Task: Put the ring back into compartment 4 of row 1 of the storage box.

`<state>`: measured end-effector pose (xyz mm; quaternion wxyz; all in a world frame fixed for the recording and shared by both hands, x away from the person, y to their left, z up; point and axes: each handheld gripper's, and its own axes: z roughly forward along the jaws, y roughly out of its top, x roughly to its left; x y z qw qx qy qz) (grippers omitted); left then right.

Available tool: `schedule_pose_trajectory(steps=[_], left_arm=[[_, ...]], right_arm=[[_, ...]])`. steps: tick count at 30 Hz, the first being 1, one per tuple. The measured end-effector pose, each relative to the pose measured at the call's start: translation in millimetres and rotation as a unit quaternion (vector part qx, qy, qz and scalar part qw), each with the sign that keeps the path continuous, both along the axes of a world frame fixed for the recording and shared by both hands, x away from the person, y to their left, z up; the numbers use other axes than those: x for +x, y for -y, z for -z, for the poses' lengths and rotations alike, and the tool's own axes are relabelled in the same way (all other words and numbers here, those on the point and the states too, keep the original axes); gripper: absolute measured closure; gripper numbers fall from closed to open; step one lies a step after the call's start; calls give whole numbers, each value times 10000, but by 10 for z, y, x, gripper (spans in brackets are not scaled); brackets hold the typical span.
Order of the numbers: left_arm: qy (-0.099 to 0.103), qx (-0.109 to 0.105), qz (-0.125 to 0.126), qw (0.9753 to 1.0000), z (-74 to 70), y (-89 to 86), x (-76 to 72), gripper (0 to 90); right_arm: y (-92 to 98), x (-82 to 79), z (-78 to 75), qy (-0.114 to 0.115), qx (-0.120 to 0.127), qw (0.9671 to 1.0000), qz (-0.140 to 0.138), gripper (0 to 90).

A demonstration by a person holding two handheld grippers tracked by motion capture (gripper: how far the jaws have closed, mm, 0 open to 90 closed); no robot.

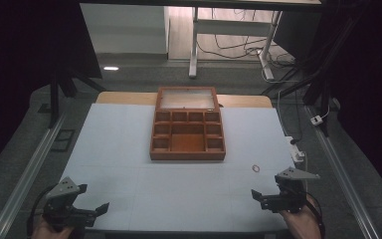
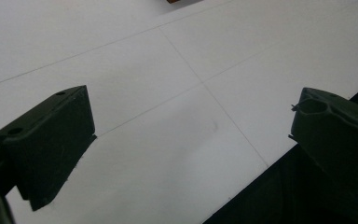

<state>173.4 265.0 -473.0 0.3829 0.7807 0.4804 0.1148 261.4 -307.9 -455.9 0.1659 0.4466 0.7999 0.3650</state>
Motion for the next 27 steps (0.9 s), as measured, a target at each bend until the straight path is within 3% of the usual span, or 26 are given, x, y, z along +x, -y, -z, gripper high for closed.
schedule_pose_trajectory(steps=[19,27], left_arm=[[-47,-28,-10,10000,4,-9,5,0],[-70,-46,-5,10000,5,-13,10,0]], right_arm=[[-45,364,42,-24,-68,9999,109,0],[-31,610,113,-136,-423,9982,396,0]])
